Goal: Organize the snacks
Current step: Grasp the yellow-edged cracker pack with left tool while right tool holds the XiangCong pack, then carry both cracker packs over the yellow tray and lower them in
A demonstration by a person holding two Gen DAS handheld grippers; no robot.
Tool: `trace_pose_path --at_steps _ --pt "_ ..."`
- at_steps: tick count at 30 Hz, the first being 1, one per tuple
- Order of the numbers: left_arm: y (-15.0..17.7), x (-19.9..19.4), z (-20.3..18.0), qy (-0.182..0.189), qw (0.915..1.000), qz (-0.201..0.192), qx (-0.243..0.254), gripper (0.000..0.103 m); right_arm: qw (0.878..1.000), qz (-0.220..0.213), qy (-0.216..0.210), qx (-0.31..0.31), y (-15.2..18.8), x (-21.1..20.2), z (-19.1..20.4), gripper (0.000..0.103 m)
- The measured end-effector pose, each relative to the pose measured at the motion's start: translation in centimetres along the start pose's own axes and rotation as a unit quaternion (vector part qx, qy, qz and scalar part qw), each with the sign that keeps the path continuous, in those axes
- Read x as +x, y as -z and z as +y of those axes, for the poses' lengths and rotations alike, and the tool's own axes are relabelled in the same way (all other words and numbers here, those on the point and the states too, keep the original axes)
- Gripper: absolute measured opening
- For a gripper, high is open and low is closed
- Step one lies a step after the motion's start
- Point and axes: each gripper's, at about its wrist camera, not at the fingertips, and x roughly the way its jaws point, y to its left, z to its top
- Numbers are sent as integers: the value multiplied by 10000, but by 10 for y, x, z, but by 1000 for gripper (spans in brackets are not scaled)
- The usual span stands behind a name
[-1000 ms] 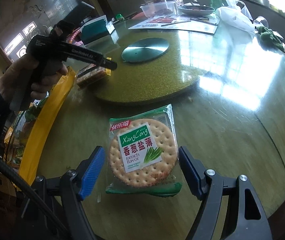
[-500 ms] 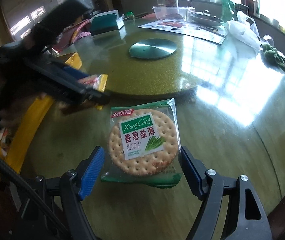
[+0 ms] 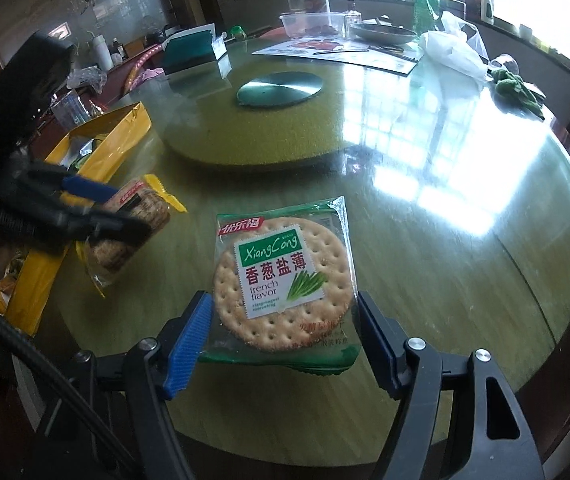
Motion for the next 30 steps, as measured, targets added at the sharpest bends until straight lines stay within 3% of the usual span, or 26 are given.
trace_pose_path --at_steps 4,8,13,16,20,25,30 --pt "13 5 -5 -911 9953 -260 -194 86 10000 3 -6 66 -3 2 1 72" --pt "33 -2 -11 -1337 9874 -651 -549 80 9999 -16 42 117 -6 4 3 73" --pt "56 -4 -21 -1442 9813 -927 -879 73 9997 -80 224 -24 -4 7 10 75" --pt "74 -9 -18 -1547 9728 -1202 -1233 72 9996 -104 279 -17 -3 7 10 75" --pt "71 -8 -31 -1543 9671 -1383 -1475 71 9991 -100 403 -57 -4 9 13 76" --pt "83 -10 -37 -1742 9628 -1486 -1435 71 9979 -137 613 -146 -3 10 18 75" --pt "83 -10 -33 -1699 9613 -1539 -1525 71 9976 -181 655 -119 2 6 20 74"
